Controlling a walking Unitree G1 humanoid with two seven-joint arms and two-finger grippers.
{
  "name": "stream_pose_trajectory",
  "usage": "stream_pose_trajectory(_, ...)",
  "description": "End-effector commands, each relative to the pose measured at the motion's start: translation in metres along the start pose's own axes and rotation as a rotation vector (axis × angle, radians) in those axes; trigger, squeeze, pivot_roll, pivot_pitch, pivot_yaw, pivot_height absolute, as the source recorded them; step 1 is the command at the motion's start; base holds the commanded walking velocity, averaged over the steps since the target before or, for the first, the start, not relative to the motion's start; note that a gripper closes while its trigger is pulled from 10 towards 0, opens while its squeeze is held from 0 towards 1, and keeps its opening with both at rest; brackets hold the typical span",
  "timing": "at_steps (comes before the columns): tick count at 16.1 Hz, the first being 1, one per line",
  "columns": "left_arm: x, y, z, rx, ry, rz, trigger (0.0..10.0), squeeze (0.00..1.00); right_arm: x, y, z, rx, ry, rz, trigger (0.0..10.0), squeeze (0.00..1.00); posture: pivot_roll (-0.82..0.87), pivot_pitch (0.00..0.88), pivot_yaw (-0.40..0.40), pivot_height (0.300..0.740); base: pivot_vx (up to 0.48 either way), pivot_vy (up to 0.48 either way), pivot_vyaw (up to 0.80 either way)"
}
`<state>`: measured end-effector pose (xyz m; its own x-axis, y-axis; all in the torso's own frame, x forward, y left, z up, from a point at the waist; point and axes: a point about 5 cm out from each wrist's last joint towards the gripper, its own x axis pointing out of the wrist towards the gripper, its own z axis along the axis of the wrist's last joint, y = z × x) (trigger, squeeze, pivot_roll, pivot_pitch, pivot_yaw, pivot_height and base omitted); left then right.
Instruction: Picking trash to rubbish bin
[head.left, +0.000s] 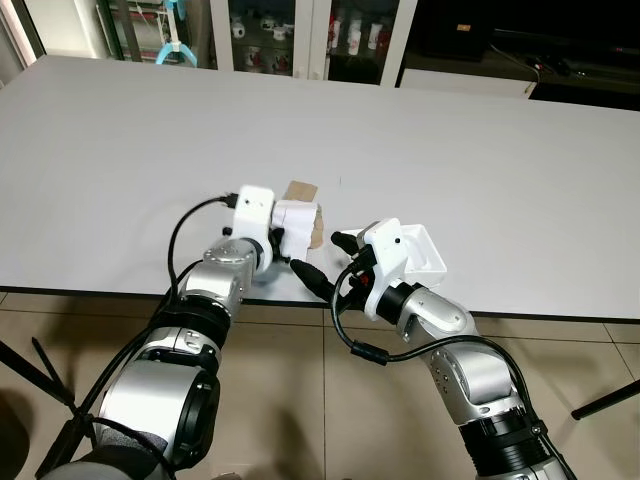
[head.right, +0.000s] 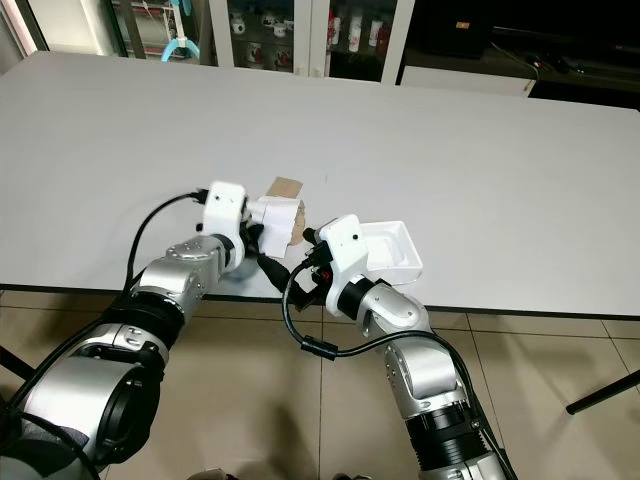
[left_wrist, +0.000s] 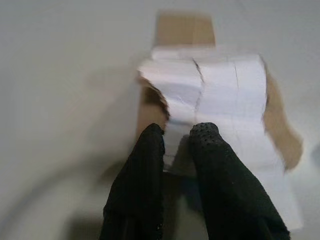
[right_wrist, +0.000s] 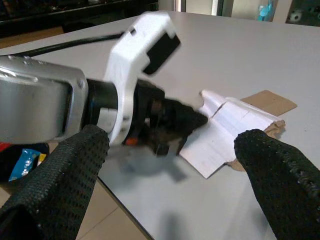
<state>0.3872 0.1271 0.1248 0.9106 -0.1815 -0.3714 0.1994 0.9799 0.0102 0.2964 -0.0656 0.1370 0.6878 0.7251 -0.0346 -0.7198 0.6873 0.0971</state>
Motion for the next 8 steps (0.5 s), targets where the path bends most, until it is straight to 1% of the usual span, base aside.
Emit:
stream_pose_trajectory(1, -0.002, -0.003, 0.019, -0.045, -0.142, -0.010, 1.0, 0.00, 0.000, -0.003, 0.001, 0.010, 0.000, -0.016, 10.0, 0.00, -0.02, 0.043, -0.069, 0.740, 0.000, 0.000, 0.00)
stream_pose_trajectory(2, -0.005, -0.004, 0.032, -0.081, -0.243, -0.028, 10.0, 0.00, 0.000, -0.003, 0.001, 0.009, 0.000, -0.016, 10.0, 0.00, -0.02, 0.043, -0.070, 0.740, 0.000, 0.000, 0.00)
stream_pose_trajectory(3, -0.007, -0.005, 0.041, -0.102, -0.306, -0.034, 10.0, 0.00, 0.001, -0.004, 0.001, 0.008, -0.001, -0.016, 10.0, 0.00, -0.02, 0.042, -0.070, 0.740, 0.000, 0.000, 0.00)
stream_pose_trajectory(5, -0.011, -0.004, 0.052, -0.117, -0.394, -0.020, 10.0, 0.00, 0.001, -0.004, 0.001, 0.006, -0.003, -0.019, 10.0, 0.00, -0.02, 0.040, -0.070, 0.740, 0.000, 0.000, 0.00)
stream_pose_trajectory(7, -0.014, -0.005, 0.058, -0.141, -0.432, -0.032, 10.0, 0.00, 0.001, -0.004, 0.002, 0.006, -0.005, -0.019, 10.0, 0.00, -0.02, 0.039, -0.071, 0.740, 0.000, 0.000, 0.00)
stream_pose_trajectory(8, -0.013, -0.007, 0.057, -0.133, -0.428, -0.039, 10.0, 0.00, 0.002, -0.004, 0.002, 0.005, -0.005, -0.018, 10.0, 0.00, -0.02, 0.038, -0.071, 0.740, 0.000, 0.000, 0.00)
